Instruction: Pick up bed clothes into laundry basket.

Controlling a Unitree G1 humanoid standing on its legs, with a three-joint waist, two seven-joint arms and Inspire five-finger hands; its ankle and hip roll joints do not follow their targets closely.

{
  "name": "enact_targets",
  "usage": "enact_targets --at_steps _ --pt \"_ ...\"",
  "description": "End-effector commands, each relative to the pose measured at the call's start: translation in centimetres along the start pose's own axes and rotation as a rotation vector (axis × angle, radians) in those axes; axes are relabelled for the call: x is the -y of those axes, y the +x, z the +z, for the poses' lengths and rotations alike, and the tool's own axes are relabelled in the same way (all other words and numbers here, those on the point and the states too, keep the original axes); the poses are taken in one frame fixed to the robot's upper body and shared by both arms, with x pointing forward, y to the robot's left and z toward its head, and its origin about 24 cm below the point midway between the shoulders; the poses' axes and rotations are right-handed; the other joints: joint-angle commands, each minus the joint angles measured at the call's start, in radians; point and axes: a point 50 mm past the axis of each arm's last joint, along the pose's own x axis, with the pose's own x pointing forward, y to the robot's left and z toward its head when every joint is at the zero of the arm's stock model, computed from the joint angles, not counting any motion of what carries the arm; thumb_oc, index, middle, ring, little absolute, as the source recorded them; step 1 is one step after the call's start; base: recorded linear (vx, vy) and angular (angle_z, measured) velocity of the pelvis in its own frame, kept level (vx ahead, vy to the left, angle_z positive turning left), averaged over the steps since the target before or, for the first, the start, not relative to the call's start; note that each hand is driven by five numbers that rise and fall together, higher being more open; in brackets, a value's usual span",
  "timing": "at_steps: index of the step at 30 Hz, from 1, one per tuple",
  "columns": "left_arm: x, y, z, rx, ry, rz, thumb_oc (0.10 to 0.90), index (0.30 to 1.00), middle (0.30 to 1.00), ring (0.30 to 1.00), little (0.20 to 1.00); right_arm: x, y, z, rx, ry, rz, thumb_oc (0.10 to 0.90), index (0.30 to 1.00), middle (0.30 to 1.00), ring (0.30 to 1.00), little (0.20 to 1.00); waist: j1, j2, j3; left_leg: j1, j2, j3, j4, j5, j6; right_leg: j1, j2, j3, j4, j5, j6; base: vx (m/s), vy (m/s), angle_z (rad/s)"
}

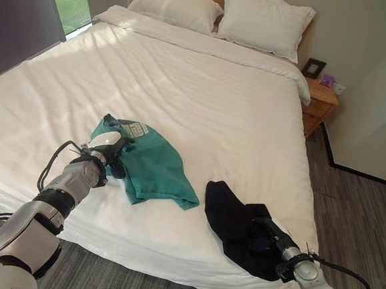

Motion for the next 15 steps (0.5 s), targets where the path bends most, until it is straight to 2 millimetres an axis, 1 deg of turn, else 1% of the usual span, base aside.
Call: enact_targets --at_steps 1,2,3,4,5,8,9,10,11,12,13,14,15 --pt "-7.5 0.8 3.6 0.108 0.056 0.190 0.800 0.900 0.900 0.900 0.900 -5.1 -4.0 -8.1 -0.370 -0.152 0.281 0.400 0.300 0.300 0.300 0.300 0.015 0.085 -0.017 -0.059 0.016 -0.032 0.000 -0.034 -0.028 0.019 -0.015 0.001 0.049 -0.073 0.076 0.00 0.000 0.00" --pt "-7.0 0.8 3.5 0.103 0.063 0.176 0.800 0.900 0.900 0.900 0.900 -5.1 -3.8 -7.9 -0.363 -0.153 0.279 0.400 0.300 0.300 0.300 0.300 0.014 0.086 -0.015 -0.060 0.015 -0.032 0.000 -0.034 -0.028 0.017 -0.015 0.002 0.050 -0.072 0.077 0.00 0.000 0.00" --pt "-5.8 1.0 3.4 0.098 0.084 0.135 0.800 0.900 0.900 0.900 0.900 -5.0 -3.5 -7.6 -0.348 -0.159 0.274 0.400 0.300 0.300 0.300 0.300 0.011 0.086 -0.010 -0.063 0.016 -0.030 0.000 -0.034 -0.027 0.011 -0.015 0.006 0.054 -0.072 0.078 0.00 0.000 0.00" --pt "-5.8 1.0 3.4 0.098 0.084 0.135 0.800 0.900 0.900 0.900 0.900 -4.9 -3.6 -7.6 -0.348 -0.159 0.274 0.400 0.300 0.300 0.300 0.300 0.011 0.086 -0.010 -0.064 0.016 -0.030 0.000 -0.034 -0.027 0.011 -0.015 0.006 0.054 -0.072 0.078 -0.01 0.015 -0.03" --pt "-4.2 1.1 3.6 0.101 0.122 0.088 0.800 0.900 0.900 0.900 0.900 -4.7 -3.2 -7.0 -0.324 -0.168 0.269 0.400 0.300 0.300 0.300 0.300 0.007 0.084 -0.004 -0.068 0.016 -0.027 0.000 -0.035 -0.026 0.002 -0.014 0.012 0.057 -0.073 0.079 0.00 0.000 0.00" --pt "-2.1 1.3 3.8 0.101 0.164 0.042 0.800 0.900 0.900 0.900 0.900 -4.2 -2.8 -6.2 -0.289 -0.184 0.253 0.400 0.300 0.300 0.300 0.300 -0.001 0.078 0.012 -0.082 0.019 -0.022 0.000 -0.035 -0.024 -0.016 -0.012 0.019 0.062 -0.072 0.078 -0.04 0.011 -0.02" --pt "-1.0 1.5 4.0 0.102 0.174 0.022 0.800 0.900 0.900 0.900 0.900 -4.0 -2.7 -6.0 -0.277 -0.192 0.246 0.400 0.300 0.300 0.300 0.300 -0.005 0.075 0.019 -0.091 0.020 -0.020 0.000 -0.033 -0.023 -0.027 -0.010 0.024 0.066 -0.072 0.078 -0.11 0.015 -0.03" --pt "1.3 1.5 3.6 0.075 0.154 -0.037 0.800 0.900 0.900 0.900 0.900 -3.4 -2.3 -5.4 -0.256 -0.207 0.229 0.400 0.300 0.300 0.300 0.300 -0.015 0.063 0.040 -0.107 0.026 -0.013 0.000 -0.029 -0.022 -0.053 -0.003 0.032 0.075 -0.068 0.076 -0.12 0.010 -0.13" --pt "2.3 1.4 3.5 0.063 0.137 -0.060 0.800 0.900 0.900 0.900 0.900 -3.1 -2.3 -5.2 -0.250 -0.214 0.223 0.400 0.300 0.300 0.300 0.300 -0.018 0.058 0.046 -0.117 0.028 -0.010 0.000 -0.028 -0.022 -0.066 0.001 0.036 0.079 -0.065 0.075 -0.09 0.003 -0.17" --pt "2.3 1.4 3.5 0.063 0.137 -0.060 0.800 0.900 0.900 0.900 0.900 -3.1 -2.3 -5.2 -0.250 -0.214 0.223 0.400 0.300 0.300 0.300 0.300 -0.018 0.059 0.045 -0.117 0.029 -0.009 0.000 -0.028 -0.022 -0.067 0.001 0.037 0.080 -0.065 0.075 -0.05 -0.004 -0.19" --pt "4.9 1.3 3.3 0.036 0.093 -0.122 0.800 0.900 0.900 0.900 0.900 -3.0 -2.1 -5.0 -0.242 -0.221 0.218 0.400 0.300 0.300 0.300 0.300 -0.025 0.043 0.054 -0.128 0.034 -0.003 0.000 -0.026 -0.021 -0.079 0.006 0.043 0.079 -0.060 0.072 -0.02 -0.008 -0.09" --pt "6.0 1.1 3.5 0.034 0.077 -0.153 0.580 0.571 0.571 0.571 0.571 -3.0 -2.1 -5.0 -0.245 -0.222 0.217 0.400 0.300 0.300 0.300 0.300 -0.028 0.037 0.054 -0.133 0.037 0.001 0.000 -0.027 -0.022 -0.082 0.008 0.045 0.075 -0.057 0.071 -0.02 -0.008 -0.05" --pt "6.6 1.1 3.9 0.045 0.053 -0.158 0.456 0.385 0.385 0.385 0.385 -3.0 -2.1 -5.0 -0.249 -0.223 0.215 0.400 0.300 0.300 0.300 0.300 -0.029 0.032 0.056 -0.136 0.038 0.001 0.000 -0.026 -0.022 -0.084 0.010 0.047 0.071 -0.055 0.069 0.01 -0.007 -0.04"
